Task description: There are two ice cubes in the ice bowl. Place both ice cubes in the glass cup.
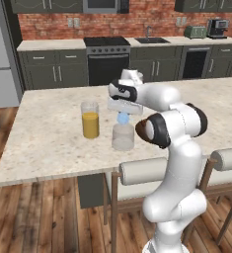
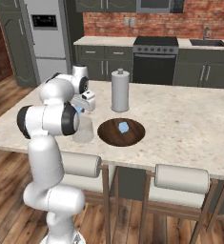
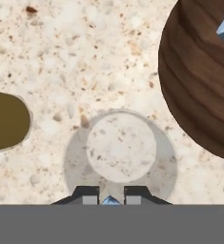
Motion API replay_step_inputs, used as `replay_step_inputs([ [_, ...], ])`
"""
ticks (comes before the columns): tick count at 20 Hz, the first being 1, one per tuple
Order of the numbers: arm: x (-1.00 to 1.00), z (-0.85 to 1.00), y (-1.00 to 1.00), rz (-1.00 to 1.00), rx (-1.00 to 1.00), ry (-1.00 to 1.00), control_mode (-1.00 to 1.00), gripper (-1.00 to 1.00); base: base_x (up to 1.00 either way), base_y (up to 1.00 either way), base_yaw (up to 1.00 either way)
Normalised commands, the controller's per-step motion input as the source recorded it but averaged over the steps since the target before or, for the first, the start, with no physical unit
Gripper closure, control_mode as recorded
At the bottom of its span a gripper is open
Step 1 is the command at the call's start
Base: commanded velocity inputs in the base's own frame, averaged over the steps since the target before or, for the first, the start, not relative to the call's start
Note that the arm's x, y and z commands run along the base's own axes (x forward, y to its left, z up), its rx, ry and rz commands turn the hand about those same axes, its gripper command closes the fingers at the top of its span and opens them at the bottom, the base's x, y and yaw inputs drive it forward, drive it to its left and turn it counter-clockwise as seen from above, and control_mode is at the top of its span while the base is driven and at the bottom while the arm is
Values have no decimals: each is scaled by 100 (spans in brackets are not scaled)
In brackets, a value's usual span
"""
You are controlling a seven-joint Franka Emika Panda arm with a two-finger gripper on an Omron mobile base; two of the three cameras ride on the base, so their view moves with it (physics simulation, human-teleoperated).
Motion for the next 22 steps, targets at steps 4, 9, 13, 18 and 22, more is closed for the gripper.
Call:
replay_step_inputs([
  [4,26,-26,0,0,0,5,-100,100,0,0,0],
  [9,24,-29,0,0,0,6,-100,100,0,0,0],
  [13,24,-26,0,0,0,5,-100,100,0,0,0],
  [18,27,-19,0,0,0,3,-100,100,0,0,0],
  [22,24,-18,0,0,0,3,-100,100,0,0,0],
])
